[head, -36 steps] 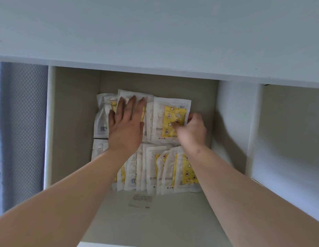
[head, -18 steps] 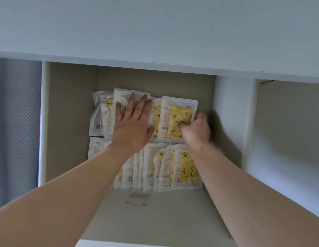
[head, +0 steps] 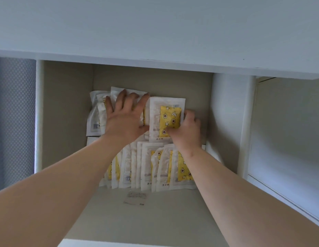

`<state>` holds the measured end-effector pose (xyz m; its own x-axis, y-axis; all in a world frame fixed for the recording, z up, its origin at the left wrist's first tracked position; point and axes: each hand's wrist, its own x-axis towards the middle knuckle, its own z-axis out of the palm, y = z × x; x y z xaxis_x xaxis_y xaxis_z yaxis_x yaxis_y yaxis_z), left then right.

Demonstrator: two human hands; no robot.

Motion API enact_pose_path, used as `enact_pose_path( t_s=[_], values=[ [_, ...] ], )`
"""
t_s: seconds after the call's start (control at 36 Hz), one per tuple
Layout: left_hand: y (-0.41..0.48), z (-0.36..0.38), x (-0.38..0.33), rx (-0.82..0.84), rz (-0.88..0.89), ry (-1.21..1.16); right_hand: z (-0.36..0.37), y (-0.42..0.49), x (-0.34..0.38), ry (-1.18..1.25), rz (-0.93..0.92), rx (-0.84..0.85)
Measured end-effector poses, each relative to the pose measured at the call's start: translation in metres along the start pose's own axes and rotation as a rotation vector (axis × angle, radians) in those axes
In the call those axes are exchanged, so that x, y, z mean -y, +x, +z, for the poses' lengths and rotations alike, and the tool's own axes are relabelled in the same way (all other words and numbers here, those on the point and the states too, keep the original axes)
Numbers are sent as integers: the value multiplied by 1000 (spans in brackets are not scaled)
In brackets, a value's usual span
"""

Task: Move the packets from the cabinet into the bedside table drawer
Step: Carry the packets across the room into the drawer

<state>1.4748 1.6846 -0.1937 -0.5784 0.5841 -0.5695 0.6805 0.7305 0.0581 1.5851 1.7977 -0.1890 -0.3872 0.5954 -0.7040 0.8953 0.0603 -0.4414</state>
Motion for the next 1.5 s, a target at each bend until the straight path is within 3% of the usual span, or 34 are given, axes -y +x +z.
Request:
enact_pose_path(
  t_s=[0.31, 0.44, 0.97, 1.5],
  values=[
    [-20, -16, -3, 22, -59, -64, -21, -17, 5, 0, 37, 21],
    [-51, -45, -10, -43, -75, -167, -41, -46, 23, 17, 30, 28],
    [-217, -183, -29, -147, -99, -340, -117, -249, 89, 270, -24, 2],
    [-349, -211, 21, -182, 133, -370, -70, -413, 91, 484, 39, -320]
  ],
)
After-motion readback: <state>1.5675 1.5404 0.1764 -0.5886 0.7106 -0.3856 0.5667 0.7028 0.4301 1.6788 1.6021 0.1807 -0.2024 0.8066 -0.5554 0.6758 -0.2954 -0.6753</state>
